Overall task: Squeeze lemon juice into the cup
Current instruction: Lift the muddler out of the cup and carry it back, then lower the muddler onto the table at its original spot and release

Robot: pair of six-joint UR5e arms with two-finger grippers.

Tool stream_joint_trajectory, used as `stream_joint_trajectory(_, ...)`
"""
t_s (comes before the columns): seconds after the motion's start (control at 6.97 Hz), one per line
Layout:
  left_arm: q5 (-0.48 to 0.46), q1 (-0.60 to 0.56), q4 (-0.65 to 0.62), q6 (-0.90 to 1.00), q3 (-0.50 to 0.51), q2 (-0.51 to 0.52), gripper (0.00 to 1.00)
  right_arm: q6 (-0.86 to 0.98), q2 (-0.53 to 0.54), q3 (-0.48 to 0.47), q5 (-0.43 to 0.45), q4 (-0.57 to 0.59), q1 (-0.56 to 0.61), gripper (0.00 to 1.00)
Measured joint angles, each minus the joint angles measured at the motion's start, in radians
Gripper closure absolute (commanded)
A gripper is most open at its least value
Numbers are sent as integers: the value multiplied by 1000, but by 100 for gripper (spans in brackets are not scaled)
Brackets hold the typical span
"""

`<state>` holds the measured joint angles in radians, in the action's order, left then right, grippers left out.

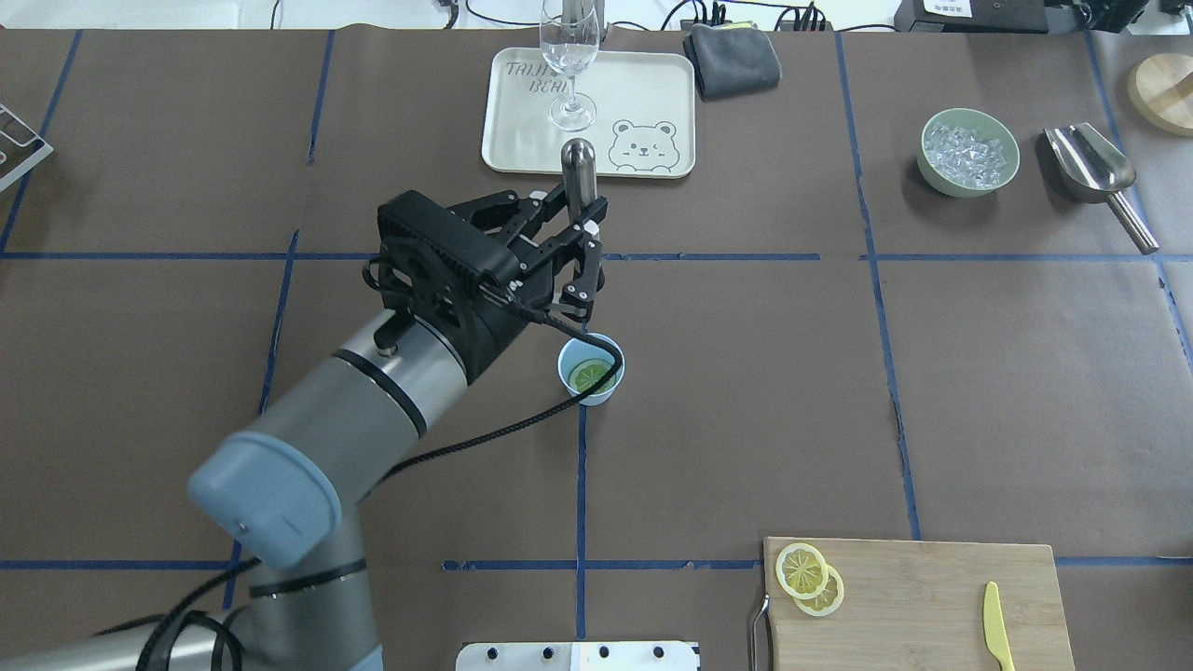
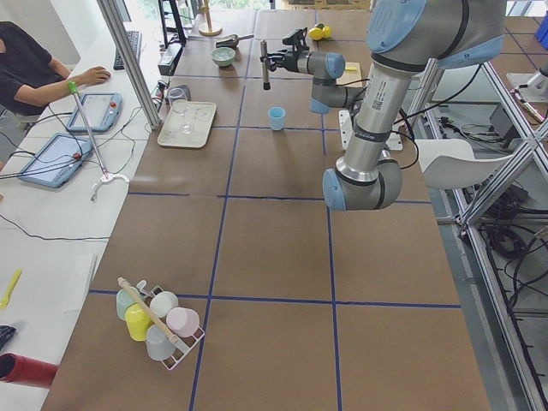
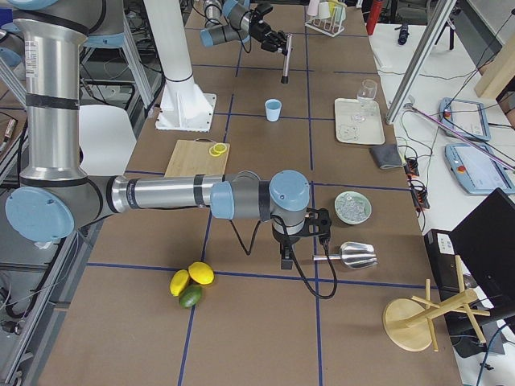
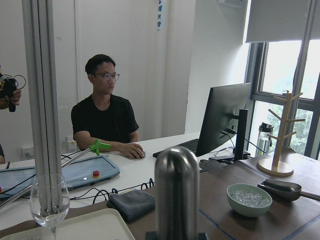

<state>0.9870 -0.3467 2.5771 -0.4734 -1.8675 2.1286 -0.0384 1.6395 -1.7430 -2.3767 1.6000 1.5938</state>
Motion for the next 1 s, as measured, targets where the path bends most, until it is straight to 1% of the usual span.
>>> stream_joint_trajectory(0.14, 117, -73, -7, 1, -2, -33, 100, 0, -2, -1, 0, 0, 0, 0)
stream_joint_trajectory(0.29, 248, -148, -14, 1, -9, -85, 100, -1, -4, -1, 0, 0, 0, 0)
stream_joint_trajectory(0.43, 355, -202, -26, -4, -34, -151, 100, -1, -5, -2, 1, 0, 0, 0)
stream_joint_trajectory(0.57, 426, -233, -63, -38, -90, -239, 100, -1, -6, -2, 1, 0, 0, 0)
stream_joint_trajectory(0.72, 463, -245, -123, -104, -154, -323, 100, -1, -6, -2, 1, 0, 0, 0)
stream_joint_trajectory(0.86, 521, -250, -206, -177, -201, -377, 100, -2, -6, -2, 1, 0, 0, 0)
stream_joint_trajectory(1.0, 614, -262, -294, -238, -228, -401, 100, -1, -6, -3, 1, 0, 0, 0)
